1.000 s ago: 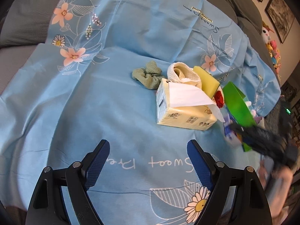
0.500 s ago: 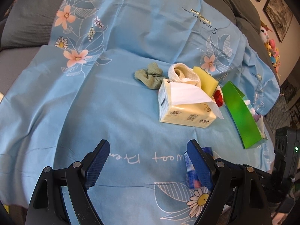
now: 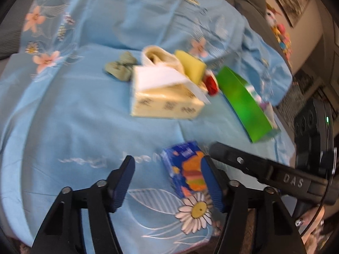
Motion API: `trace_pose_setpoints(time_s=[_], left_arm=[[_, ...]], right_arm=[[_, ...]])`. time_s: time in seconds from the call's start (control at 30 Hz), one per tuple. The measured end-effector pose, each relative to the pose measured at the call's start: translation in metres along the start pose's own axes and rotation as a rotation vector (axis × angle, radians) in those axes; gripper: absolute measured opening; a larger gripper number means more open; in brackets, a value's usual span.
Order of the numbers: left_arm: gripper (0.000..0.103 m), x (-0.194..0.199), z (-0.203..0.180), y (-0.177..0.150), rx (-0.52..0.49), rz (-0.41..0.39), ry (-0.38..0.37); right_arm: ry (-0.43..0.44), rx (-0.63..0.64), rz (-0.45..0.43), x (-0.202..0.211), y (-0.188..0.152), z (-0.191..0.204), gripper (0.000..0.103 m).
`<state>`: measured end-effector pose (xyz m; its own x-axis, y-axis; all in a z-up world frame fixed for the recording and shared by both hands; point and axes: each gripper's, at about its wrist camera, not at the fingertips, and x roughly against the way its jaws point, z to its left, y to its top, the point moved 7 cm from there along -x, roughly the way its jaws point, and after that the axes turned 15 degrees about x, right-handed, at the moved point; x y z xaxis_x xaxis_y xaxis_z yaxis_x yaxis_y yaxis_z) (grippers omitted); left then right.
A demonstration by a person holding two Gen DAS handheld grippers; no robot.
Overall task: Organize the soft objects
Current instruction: 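Carry the tissue pack with the right tool and release it into the green box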
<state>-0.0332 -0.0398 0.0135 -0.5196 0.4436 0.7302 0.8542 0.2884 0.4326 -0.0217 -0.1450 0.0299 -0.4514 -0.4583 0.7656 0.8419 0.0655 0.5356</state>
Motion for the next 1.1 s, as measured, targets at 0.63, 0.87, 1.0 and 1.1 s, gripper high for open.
trace_pose_setpoints(time_s=[0.63, 0.87, 1.0, 1.1], left_arm=[[0.029, -0.027, -0.023, -0.022, -0.063, 0.07, -0.031], [0.029, -0.008, -0.071, 0.007, -0.142, -0.037, -0.104], [0.029, -0.001, -0.12, 0.031, -0.234, -0.111, -0.147], [0.029, 0.0, -0.162, 0.047, -0.298, -0.158, -0.196]], right_arm=[[0.017, -0.003, 0.08, -0.026, -0.013, -0.004, 0.047], [-0.041, 0.013, -0.069, 0.018, 0.018, -0.007, 0.047], [-0.093, 0.014, -0.175, 0.056, 0.048, -0.02, 0.047], [-0.135, -0.009, -0.263, 0.087, 0.072, -0.039, 0.047]])
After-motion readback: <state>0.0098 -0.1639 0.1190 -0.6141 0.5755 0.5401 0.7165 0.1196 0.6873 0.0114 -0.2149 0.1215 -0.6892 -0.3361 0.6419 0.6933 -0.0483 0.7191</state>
